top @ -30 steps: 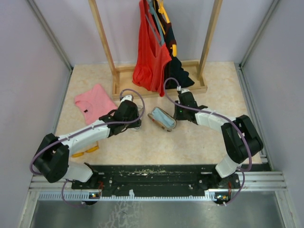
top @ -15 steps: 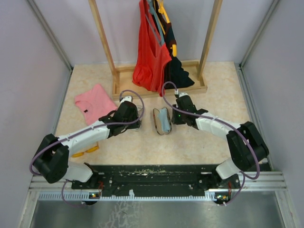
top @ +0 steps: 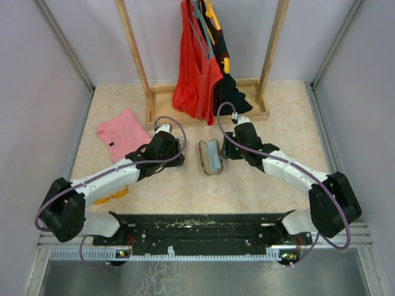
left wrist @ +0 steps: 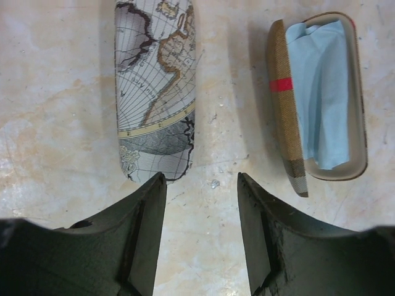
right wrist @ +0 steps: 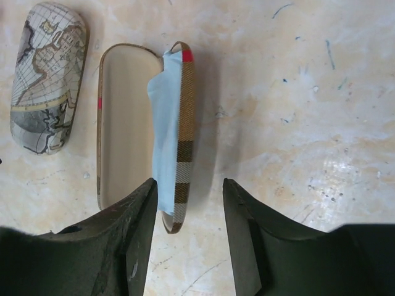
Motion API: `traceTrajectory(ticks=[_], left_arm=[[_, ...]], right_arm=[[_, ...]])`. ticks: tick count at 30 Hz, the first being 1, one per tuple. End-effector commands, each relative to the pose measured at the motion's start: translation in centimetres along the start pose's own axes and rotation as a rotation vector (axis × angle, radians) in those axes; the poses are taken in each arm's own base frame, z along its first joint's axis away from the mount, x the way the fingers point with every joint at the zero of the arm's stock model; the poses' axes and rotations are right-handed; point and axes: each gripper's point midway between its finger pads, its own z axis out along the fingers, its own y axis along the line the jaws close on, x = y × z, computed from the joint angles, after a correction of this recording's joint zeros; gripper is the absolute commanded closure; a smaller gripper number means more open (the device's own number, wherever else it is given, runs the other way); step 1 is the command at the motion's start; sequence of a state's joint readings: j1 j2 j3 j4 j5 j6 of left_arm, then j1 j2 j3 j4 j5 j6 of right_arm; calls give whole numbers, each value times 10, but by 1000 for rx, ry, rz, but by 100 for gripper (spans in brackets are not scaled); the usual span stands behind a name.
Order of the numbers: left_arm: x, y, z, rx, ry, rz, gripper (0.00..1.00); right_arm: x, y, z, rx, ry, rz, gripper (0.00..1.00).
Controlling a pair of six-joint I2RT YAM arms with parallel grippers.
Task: Organize the sunglasses
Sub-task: Adjust the sunglasses case at the center of the board.
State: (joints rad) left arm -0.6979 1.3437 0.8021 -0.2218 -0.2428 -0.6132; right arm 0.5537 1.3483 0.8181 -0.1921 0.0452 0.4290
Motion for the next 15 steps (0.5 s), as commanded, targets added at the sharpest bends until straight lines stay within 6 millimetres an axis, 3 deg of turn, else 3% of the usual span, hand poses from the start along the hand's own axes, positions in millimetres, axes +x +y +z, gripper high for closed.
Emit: traceTrajectory(ticks=[1,10,15], left_arm=[[-11,-18,-7,98,-32,-16,43],[-15,-11,-15,76,-55,-17,39],[-31,25,-32,-101,-141,-56,39]], right_arm=[[-12,25,5,-99,-4,6,52],[-18,21,22,-49,14,-9,52],[-23,18,13,-43,-25,-5,52]])
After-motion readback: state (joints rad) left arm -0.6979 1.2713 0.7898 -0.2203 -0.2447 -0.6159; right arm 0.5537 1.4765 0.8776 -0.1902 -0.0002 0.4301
